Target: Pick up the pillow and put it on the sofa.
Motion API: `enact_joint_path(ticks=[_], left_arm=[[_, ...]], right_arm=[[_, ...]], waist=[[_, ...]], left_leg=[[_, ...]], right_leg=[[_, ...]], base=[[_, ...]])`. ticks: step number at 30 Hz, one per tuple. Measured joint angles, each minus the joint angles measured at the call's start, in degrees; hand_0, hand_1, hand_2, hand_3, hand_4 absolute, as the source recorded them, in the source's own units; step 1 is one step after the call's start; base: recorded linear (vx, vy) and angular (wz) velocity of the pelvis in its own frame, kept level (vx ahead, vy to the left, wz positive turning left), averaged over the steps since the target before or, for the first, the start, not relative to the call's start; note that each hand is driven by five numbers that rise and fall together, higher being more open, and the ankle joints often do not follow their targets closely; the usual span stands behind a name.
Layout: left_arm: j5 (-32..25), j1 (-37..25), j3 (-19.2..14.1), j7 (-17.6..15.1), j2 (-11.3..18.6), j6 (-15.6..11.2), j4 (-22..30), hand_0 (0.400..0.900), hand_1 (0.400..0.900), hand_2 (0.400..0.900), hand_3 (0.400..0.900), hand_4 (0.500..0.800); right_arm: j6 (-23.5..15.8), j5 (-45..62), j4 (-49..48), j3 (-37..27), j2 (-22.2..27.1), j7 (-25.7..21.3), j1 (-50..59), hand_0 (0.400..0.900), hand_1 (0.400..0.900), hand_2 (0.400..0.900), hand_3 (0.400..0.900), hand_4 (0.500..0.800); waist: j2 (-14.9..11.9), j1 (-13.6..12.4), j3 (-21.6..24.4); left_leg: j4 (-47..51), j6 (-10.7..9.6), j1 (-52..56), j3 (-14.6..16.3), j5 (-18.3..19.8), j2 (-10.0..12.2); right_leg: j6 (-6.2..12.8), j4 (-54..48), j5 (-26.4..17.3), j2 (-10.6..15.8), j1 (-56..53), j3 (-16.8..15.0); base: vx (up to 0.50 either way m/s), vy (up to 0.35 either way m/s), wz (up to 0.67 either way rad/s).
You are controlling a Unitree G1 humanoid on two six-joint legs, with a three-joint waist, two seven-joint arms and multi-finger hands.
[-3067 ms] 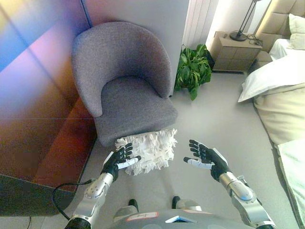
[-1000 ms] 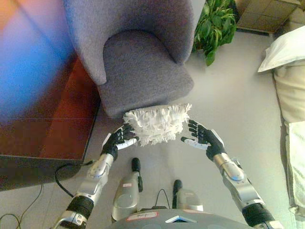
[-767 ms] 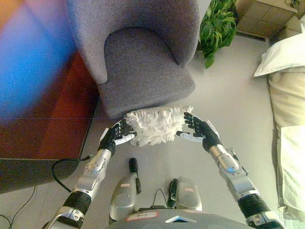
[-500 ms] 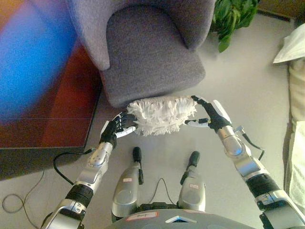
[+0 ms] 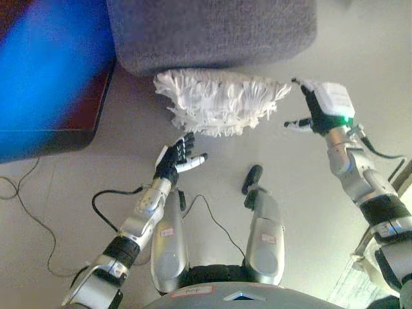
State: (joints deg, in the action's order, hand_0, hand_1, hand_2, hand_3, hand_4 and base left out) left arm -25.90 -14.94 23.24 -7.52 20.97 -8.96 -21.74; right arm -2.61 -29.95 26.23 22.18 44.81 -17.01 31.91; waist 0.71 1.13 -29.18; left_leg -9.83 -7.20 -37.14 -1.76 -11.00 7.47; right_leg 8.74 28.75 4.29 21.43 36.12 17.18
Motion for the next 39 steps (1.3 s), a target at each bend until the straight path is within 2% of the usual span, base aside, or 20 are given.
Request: enact_joint_path(ticks=[4, 10, 15, 20, 23, 27, 28, 32, 35, 39], left_arm=[[-1.49, -2.88, -0.99, -1.94, 1.46, -2.58, 2.65, 0.900, 0.900, 0.900, 0.900, 0.800], [-2.13, -5.08, 0.34, -3.32, 1.66, -2.42, 3.71, 0.900, 0.900, 0.900, 0.900, 0.800], [-4.61, -5.69, 0.82, -3.69, 2.05, -2.51, 4.97, 0.900, 0.900, 0.900, 0.900, 0.800], [-6.49, -5.08, 1.33, -4.14, 4.01, -3.16, 7.27, 0.900, 0.900, 0.900, 0.900, 0.800], [-6.60, -4.91, 1.30, -4.46, 4.12, -3.12, 7.72, 0.900, 0.900, 0.900, 0.900, 0.800], [-7.93, -4.92, 0.91, -4.47, 4.40, -2.32, 8.13, 0.900, 0.900, 0.900, 0.900, 0.800], [-8.23, -4.96, 0.89, -4.47, 4.39, -2.11, 8.20, 0.900, 0.900, 0.900, 0.900, 0.800], [-8.27, -4.95, 0.49, -4.48, 4.76, -1.15, 8.26, 0.900, 0.900, 0.900, 0.900, 0.800], [-8.27, -4.97, 0.15, -4.49, 5.40, -0.90, 8.26, 0.900, 0.900, 0.900, 0.900, 0.800], [-8.27, -5.00, 0.15, -4.50, 5.39, -0.82, 8.25, 0.900, 0.900, 0.900, 0.900, 0.800]], right_arm=[[0.04, 0.04, 0.94, 1.78, 0.04, -2.70, 5.69, 0.900, 0.900, 0.900, 0.900, 0.800], [2.48, 0.01, 7.36, 2.55, -1.08, -6.34, 12.71, 0.900, 0.900, 0.900, 0.900, 0.800], [3.79, 0.22, 12.15, 4.82, -1.07, -8.30, 19.62, 0.900, 0.900, 0.900, 0.900, 0.800], [4.93, 2.45, 16.47, 9.29, -0.83, -8.32, 27.65, 0.900, 0.900, 0.900, 0.900, 0.800], [5.79, 5.16, 17.85, 10.00, -0.78, -7.78, 32.20, 0.900, 0.900, 0.900, 0.900, 0.800], [7.10, 11.90, 23.38, 16.42, -2.13, -3.02, 41.71, 0.900, 0.900, 0.900, 0.900, 0.800], [7.22, 13.70, 25.44, 17.86, -2.67, -1.66, 44.12, 0.400, 0.400, 0.400, 0.400, 0.500], [7.32, 18.84, 26.26, 19.82, -3.12, 1.37, 46.39, 0.400, 0.400, 0.400, 0.400, 0.500], [7.11, 22.82, 25.70, 19.84, -4.04, 2.46, 46.48, 0.400, 0.400, 0.400, 0.400, 0.500], [6.74, 25.69, 24.68, 19.86, -4.14, 2.88, 46.48, 0.400, 0.400, 0.400, 0.400, 0.500]], waist=[[0.02, -0.28, -0.06], [0.07, -1.57, -0.45], [0.10, -1.49, -0.51], [0.20, -2.52, -0.44], [0.17, -2.96, -0.46], [-0.27, -2.73, -0.57], [-0.30, -2.65, -0.57], [-0.93, -2.18, -0.55], [-1.68, -1.14, -0.61], [-1.97, -1.15, -0.63]], left_leg=[[-4.55, -0.16, -9.14, -1.00, 0.66, -0.73], [-11.52, -0.21, -20.17, -1.53, 1.84, -1.26], [-16.52, -0.47, -26.70, -2.84, 3.38, -2.01], [-18.18, -0.45, -30.64, -3.67, 3.25, -2.26], [-19.07, -0.24, -32.90, -3.99, 3.05, -2.53], [-19.19, -0.48, -33.89, -4.41, 3.23, -2.50], [-19.20, -0.49, -33.95, -4.44, 3.23, -2.27], [-19.17, -0.55, -34.03, -4.49, 3.28, -2.27], [-18.96, -0.56, -34.09, -4.92, 3.26, -2.34], [-18.43, -0.65, -34.12, -4.99, 3.20, -2.01]], right_leg=[[-0.47, 6.64, 2.84, 0.89, 9.90, -2.84], [-1.05, 13.36, 4.05, 1.98, 20.62, -4.57], [-1.11, 17.37, 5.58, 3.33, 26.39, -5.54], [-1.34, 19.50, 5.99, 3.40, 30.32, -6.10], [-1.78, 20.07, 5.95, 3.45, 32.15, -5.94], [-1.57, 19.86, 5.91, 3.34, 32.44, -5.28], [-1.54, 19.85, 5.89, 3.33, 32.47, -5.22], [-1.57, 19.68, 5.91, 3.27, 32.40, -5.08], [-1.65, 19.50, 5.94, 3.12, 32.38, -4.88], [-1.59, 18.94, 5.87, 2.71, 32.34, -4.55]], base=[[-0.06, 0.011, 0.04], [0.00, 0.028, 0.07], [0.02, 0.033, 0.07], [0.08, -0.003, 0.04], [0.03, -0.004, 0.03], [0.03, -0.010, 0.03], [0.00, 0.000, 0.00], [0.00, 0.000, 0.00], [0.00, 0.000, 0.00], [0.00, 0.001, -0.01]])
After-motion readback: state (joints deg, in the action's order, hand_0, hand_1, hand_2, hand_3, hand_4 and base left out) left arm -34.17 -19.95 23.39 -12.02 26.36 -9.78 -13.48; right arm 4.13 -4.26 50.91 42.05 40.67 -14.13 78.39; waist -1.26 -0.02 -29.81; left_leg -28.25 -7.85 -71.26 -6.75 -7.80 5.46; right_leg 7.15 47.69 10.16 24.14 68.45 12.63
